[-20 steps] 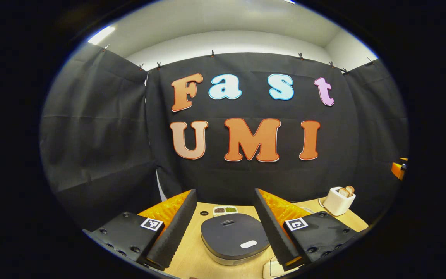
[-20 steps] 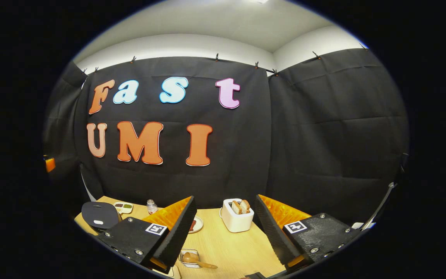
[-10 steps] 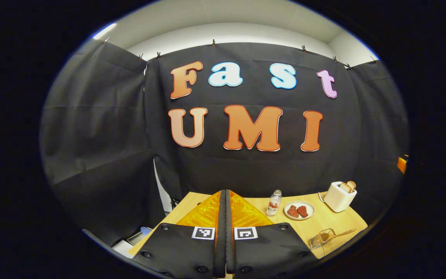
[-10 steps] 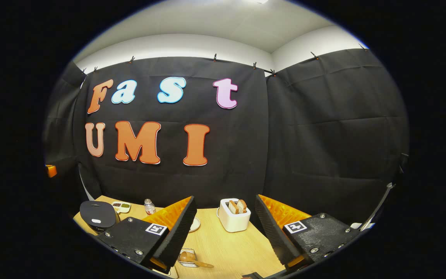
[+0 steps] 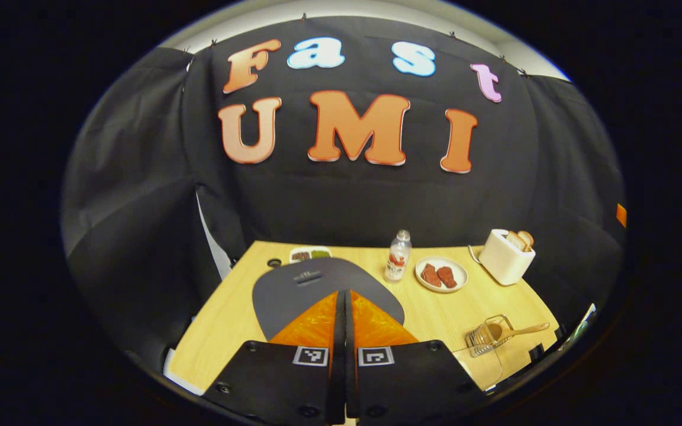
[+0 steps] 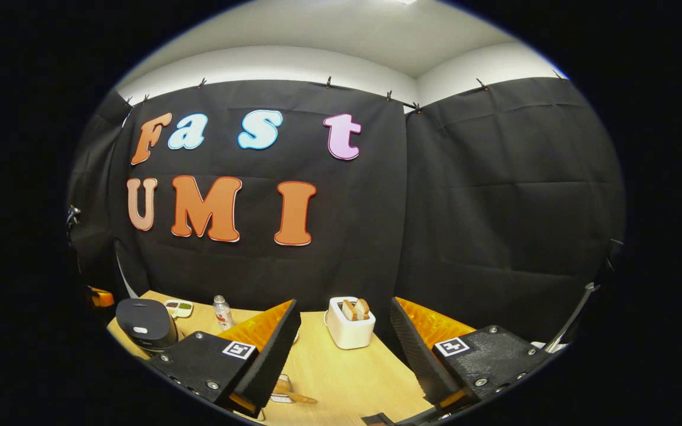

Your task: Close the left gripper, press the button to open the rice cooker; take a wooden spoon from the chopstick holder with the right hand, scoop a spoonful of rice and pour it into the rice cooker, then put the wooden spoon back into the chopstick holder.

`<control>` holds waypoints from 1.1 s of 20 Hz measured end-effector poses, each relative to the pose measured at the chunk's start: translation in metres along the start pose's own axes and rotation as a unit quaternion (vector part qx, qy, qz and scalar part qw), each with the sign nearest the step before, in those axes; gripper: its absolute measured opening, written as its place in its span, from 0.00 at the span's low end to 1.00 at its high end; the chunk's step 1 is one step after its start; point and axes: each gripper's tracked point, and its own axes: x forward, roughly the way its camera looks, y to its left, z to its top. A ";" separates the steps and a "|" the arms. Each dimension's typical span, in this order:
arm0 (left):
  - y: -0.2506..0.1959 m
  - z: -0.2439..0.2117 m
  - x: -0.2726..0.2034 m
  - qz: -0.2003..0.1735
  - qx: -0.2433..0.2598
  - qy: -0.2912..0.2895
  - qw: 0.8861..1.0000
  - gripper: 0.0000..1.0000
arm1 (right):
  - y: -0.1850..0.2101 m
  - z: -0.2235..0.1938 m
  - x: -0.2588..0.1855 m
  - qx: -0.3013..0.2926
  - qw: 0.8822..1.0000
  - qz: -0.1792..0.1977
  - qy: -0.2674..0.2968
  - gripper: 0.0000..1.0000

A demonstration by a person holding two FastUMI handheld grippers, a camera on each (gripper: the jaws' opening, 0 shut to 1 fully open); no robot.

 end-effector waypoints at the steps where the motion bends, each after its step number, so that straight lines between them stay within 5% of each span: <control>1: -0.003 -0.008 0.007 -0.003 0.000 0.011 1.000 0.05 | -0.001 0.000 -0.001 0.000 1.000 -0.001 0.000 0.94; 9: -0.004 -0.057 0.054 -0.006 0.018 0.083 0.996 0.05 | -0.019 -0.009 -0.006 -0.017 1.000 -0.022 0.014 0.95; 22: -0.003 -0.056 0.042 -0.004 -0.010 0.104 0.995 0.05 | -0.014 -0.029 -0.009 -0.007 0.999 -0.007 0.034 0.95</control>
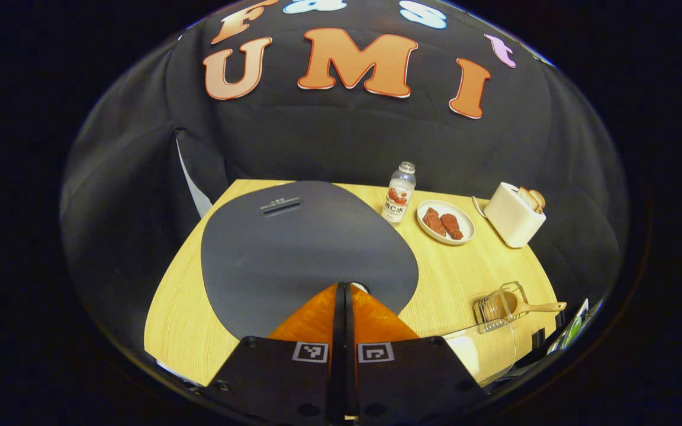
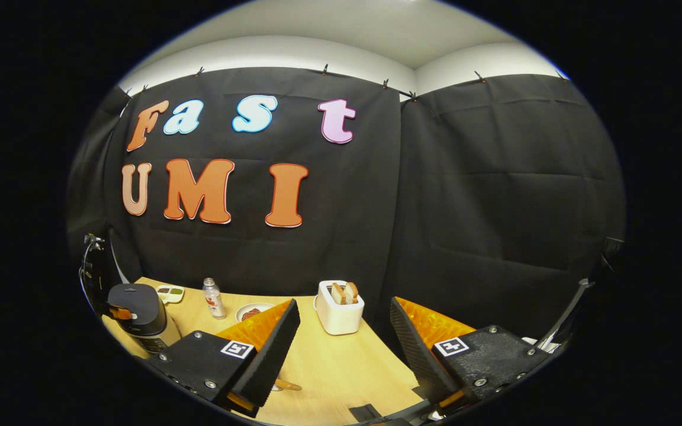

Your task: Close the left gripper, press the button to open the rice cooker; take a wooden spoon from the chopstick holder with the right hand, scoop a spoonful of rice and pour it into the rice cooker, then put the wooden spoon back into the chopstick holder.

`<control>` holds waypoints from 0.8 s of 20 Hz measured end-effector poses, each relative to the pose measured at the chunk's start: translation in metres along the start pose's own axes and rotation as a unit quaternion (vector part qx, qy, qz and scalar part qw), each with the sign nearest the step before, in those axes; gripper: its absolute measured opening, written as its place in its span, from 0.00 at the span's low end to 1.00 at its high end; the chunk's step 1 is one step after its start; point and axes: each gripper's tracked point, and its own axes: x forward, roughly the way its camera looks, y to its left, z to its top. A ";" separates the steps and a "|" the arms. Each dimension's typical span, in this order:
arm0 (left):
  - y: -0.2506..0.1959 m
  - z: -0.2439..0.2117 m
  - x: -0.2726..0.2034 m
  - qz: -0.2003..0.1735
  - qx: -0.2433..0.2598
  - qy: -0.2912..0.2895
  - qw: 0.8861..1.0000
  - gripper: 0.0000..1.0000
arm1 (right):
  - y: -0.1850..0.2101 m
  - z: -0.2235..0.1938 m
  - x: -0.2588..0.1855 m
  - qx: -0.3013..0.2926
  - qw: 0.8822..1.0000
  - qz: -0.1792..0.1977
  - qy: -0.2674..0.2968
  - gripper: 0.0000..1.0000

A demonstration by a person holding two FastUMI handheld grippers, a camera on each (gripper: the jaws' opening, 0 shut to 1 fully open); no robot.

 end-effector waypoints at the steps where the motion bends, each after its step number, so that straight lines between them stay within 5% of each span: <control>1: 0.000 0.002 -0.006 0.003 -0.007 -0.002 1.000 0.05 | 0.003 0.000 0.000 0.001 1.000 0.002 -0.003 0.95; 5: 0.013 0.091 -0.061 0.042 0.013 -0.133 0.990 0.06 | 0.006 -0.001 -0.002 0.010 1.000 0.010 -0.011 0.95; 7: 0.010 0.123 -0.096 0.033 0.000 -0.177 0.984 0.04 | 0.008 -0.004 -0.002 0.019 1.000 0.014 -0.014 0.95; 13: 0.031 0.138 -0.158 0.039 -0.022 -0.230 0.972 0.05 | 0.023 -0.024 0.002 0.057 0.998 0.033 -0.018 0.95; 16: 0.055 0.137 -0.175 0.076 -0.020 -0.241 0.967 0.04 | 0.034 -0.045 0.008 0.076 0.996 0.045 -0.016 0.95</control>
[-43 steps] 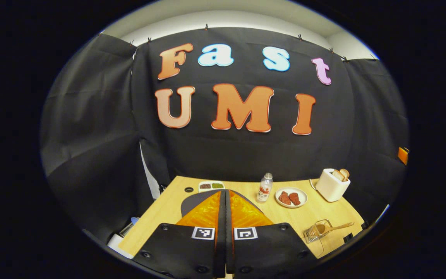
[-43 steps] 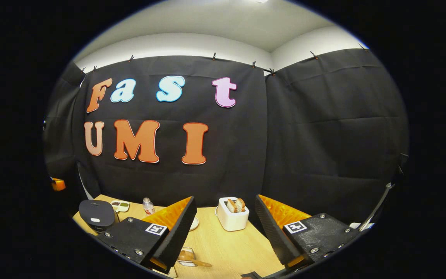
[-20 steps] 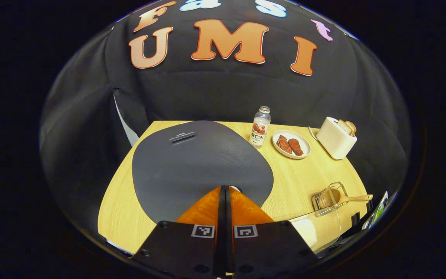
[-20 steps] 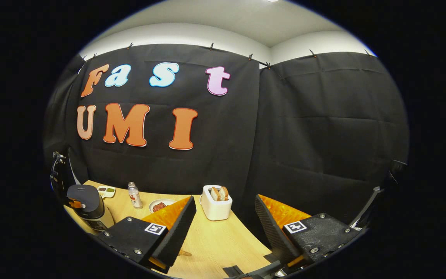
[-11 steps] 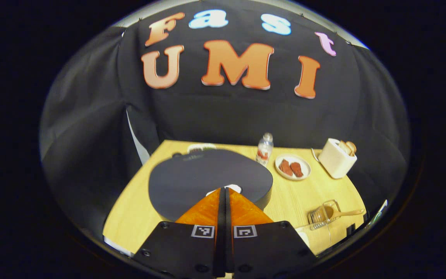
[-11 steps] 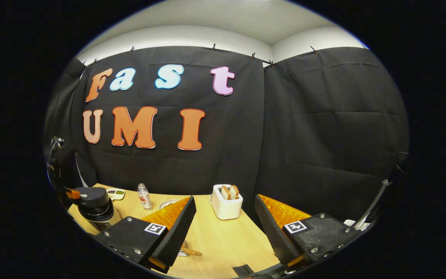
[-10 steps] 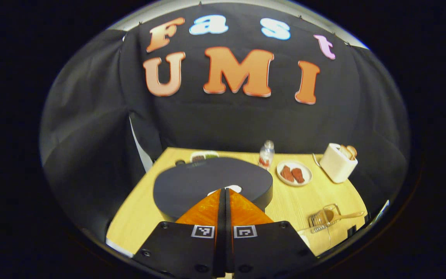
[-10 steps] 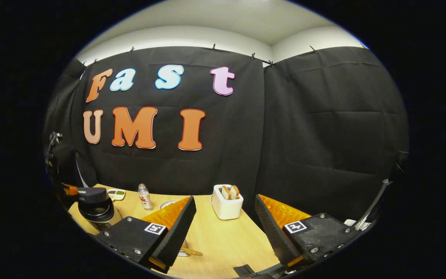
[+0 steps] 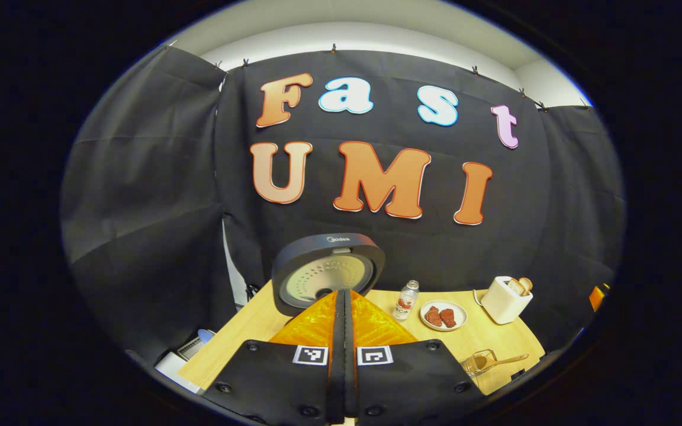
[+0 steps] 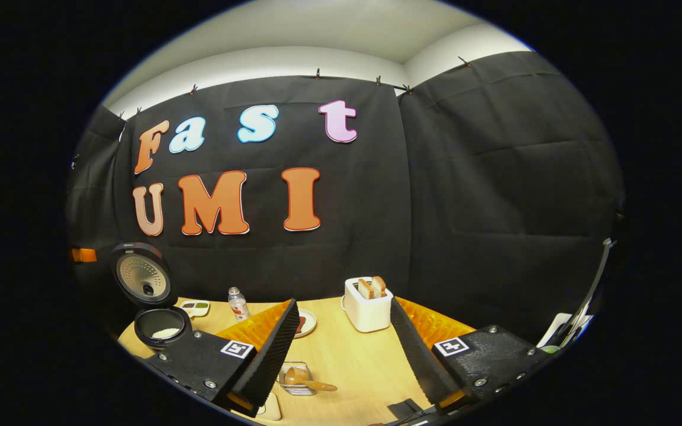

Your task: Close the left gripper, press the button to open the rice cooker; take a wooden spoon from the chopstick holder with the right hand, scoop a spoonful of rice and pour it into the rice cooker, then put the wooden spoon back into the chopstick holder.

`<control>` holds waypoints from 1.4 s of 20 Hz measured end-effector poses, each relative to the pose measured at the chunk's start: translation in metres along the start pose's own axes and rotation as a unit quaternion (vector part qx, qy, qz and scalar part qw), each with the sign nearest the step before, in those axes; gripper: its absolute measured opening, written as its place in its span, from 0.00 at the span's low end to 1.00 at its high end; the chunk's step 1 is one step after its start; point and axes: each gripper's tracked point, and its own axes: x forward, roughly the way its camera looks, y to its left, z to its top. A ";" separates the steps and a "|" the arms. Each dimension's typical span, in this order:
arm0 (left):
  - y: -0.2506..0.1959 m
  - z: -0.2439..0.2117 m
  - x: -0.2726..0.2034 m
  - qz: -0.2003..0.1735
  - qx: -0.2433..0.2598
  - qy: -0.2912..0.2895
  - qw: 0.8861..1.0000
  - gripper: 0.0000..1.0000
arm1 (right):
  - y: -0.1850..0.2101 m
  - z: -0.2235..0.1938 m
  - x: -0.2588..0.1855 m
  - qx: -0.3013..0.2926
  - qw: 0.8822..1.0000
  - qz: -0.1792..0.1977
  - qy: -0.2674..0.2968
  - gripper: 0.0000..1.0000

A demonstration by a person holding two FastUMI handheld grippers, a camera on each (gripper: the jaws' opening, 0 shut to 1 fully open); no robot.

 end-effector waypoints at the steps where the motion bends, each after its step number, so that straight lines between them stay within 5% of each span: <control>1: 0.008 0.001 -0.001 0.011 0.007 -0.003 1.000 0.03 | 0.004 -0.008 0.003 0.007 1.000 0.005 -0.002 0.95; 8: 0.050 0.026 -0.030 0.039 -0.001 -0.033 0.999 0.08 | 0.018 -0.099 0.025 0.034 0.998 0.011 0.043 0.95; 10: 0.062 0.029 -0.035 0.043 -0.001 -0.039 0.998 0.34 | 0.022 -0.127 0.030 0.037 0.998 0.007 0.059 0.95; 12: 0.073 0.029 -0.041 0.049 0.000 -0.038 0.998 0.39 | 0.026 -0.153 0.033 0.032 0.997 0.005 0.075 0.95; 15: 0.096 0.029 -0.044 0.072 -0.001 -0.046 0.996 1.00 | 0.030 -0.178 0.036 0.035 0.996 0.001 0.084 0.94; 22: 0.132 0.027 -0.044 0.107 0.024 -0.047 0.993 1.00 | 0.028 -0.222 0.048 0.058 0.992 -0.023 0.112 0.94; 28: 0.148 0.008 -0.040 0.116 0.038 -0.024 0.992 1.00 | 0.060 -0.252 0.058 0.082 0.985 0.021 0.150 0.95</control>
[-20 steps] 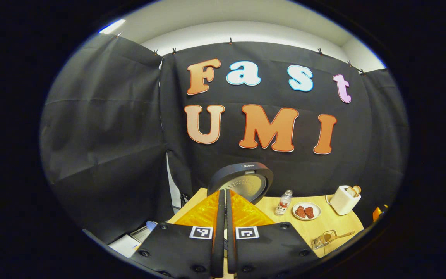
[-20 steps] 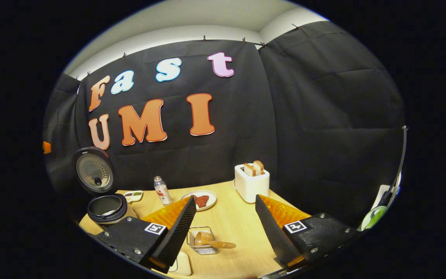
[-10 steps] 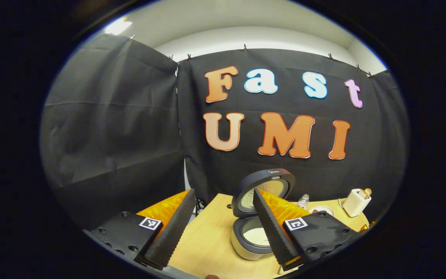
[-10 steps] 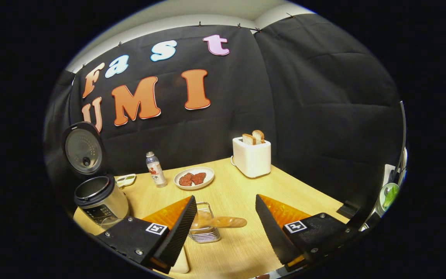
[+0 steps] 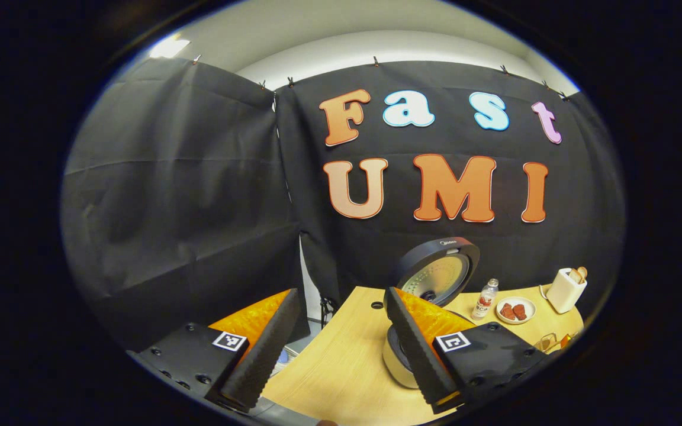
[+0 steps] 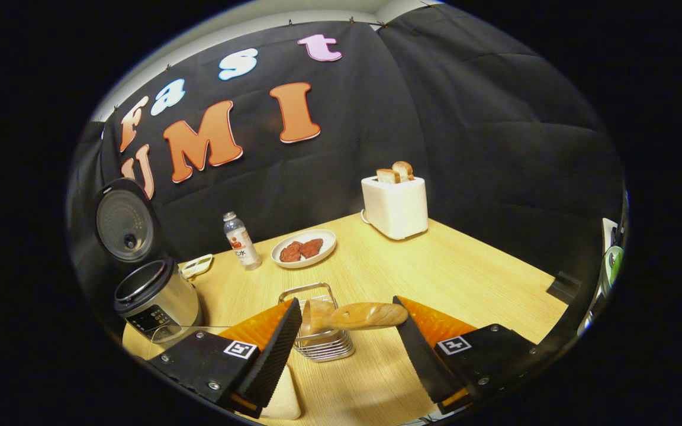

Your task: Close the left gripper, press the button to open the rice cooker; take a wooden spoon from the chopstick holder with the right hand, scoop a spoonful of rice and pour it into the rice cooker, then put the wooden spoon back into the chopstick holder.

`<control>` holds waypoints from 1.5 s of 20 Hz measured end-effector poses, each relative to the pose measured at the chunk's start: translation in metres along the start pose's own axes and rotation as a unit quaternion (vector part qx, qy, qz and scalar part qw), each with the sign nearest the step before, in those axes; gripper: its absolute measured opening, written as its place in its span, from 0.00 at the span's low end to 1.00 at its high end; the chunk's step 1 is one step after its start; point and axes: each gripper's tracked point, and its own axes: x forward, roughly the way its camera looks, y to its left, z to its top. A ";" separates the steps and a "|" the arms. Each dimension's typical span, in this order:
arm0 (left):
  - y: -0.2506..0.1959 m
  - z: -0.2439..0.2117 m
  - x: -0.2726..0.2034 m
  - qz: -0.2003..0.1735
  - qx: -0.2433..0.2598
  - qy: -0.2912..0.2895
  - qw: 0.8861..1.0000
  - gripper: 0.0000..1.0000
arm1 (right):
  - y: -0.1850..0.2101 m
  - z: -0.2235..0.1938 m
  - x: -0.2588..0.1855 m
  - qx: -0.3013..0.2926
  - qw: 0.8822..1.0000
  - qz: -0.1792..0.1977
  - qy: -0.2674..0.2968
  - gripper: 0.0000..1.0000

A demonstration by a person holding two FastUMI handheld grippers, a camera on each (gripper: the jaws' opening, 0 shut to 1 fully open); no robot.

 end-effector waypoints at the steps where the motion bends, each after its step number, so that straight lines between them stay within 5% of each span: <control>1: 0.001 0.000 0.002 0.000 0.002 0.001 1.000 1.00 | 0.003 0.001 0.002 0.011 1.000 0.004 0.004 0.94; 4: 0.005 -0.004 0.008 0.002 -0.003 0.004 1.000 1.00 | 0.011 0.000 0.013 0.050 0.998 0.016 0.016 0.80; 9: 0.011 -0.011 0.017 0.012 -0.008 0.010 1.000 1.00 | 0.021 0.009 0.029 0.094 0.995 0.015 0.038 0.20; 13: 0.011 -0.001 0.022 0.018 -0.009 0.003 1.000 1.00 | 0.025 0.010 0.036 0.089 0.994 0.008 0.056 0.05; 25: 0.000 0.004 0.027 -0.036 -0.013 -0.009 0.999 1.00 | 0.070 0.097 -0.050 -0.005 1.000 0.017 -0.018 0.00; 30: 0.024 0.006 0.030 -0.045 -0.018 -0.014 0.999 1.00 | 0.118 0.083 -0.097 -0.053 0.998 0.037 -0.014 0.00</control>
